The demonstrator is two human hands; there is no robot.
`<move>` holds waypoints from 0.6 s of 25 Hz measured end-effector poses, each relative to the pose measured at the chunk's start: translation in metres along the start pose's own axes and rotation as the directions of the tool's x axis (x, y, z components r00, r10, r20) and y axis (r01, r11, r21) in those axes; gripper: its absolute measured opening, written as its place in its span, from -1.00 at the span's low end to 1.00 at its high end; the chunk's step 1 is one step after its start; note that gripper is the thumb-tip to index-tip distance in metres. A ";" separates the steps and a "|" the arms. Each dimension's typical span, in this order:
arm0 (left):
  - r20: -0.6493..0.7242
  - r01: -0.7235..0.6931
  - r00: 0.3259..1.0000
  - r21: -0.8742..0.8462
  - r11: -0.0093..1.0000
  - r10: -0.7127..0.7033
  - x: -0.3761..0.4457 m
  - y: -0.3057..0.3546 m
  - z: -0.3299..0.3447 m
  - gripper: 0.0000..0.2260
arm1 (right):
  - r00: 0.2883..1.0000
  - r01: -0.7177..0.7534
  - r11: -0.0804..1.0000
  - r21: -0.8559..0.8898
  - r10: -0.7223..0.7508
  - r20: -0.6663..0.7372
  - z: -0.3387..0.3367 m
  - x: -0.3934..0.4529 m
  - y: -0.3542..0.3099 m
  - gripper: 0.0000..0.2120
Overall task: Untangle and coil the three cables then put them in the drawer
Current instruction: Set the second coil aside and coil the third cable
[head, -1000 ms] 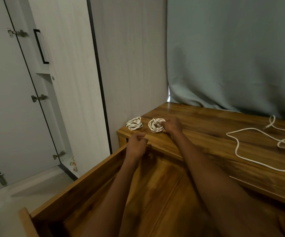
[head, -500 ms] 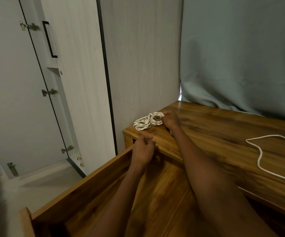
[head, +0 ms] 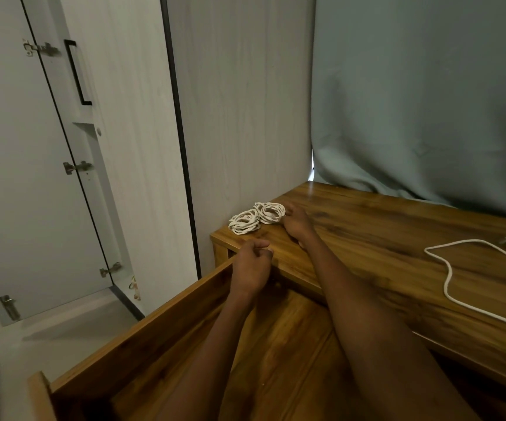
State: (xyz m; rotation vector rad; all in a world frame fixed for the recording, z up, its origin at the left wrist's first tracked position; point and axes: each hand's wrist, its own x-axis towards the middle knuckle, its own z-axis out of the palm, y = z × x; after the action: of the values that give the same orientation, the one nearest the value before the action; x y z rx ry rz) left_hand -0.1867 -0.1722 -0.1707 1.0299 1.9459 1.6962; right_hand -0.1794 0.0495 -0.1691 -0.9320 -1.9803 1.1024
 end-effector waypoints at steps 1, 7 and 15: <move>0.002 -0.006 1.000 0.006 1.000 0.005 -0.001 0.001 0.000 -0.83 | 1.000 -0.012 1.000 -0.008 0.012 -0.012 -0.005 -0.008 0.000 -0.57; 0.044 -0.028 0.999 0.004 1.000 0.027 -0.012 0.013 0.007 -0.83 | 0.998 -0.047 0.995 -0.092 0.043 -0.054 -0.048 -0.066 0.001 -0.58; 0.149 -0.137 0.981 0.102 0.985 0.121 -0.037 0.031 0.045 -0.91 | 0.998 0.005 0.983 -0.181 -0.017 -0.061 -0.130 -0.167 0.002 -0.80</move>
State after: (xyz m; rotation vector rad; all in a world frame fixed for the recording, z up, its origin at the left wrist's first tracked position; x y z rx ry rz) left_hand -0.1224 -0.1670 -0.1580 1.3072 1.9380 1.5462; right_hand 0.0131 -0.0360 -0.1528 -1.0352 -2.0567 0.8868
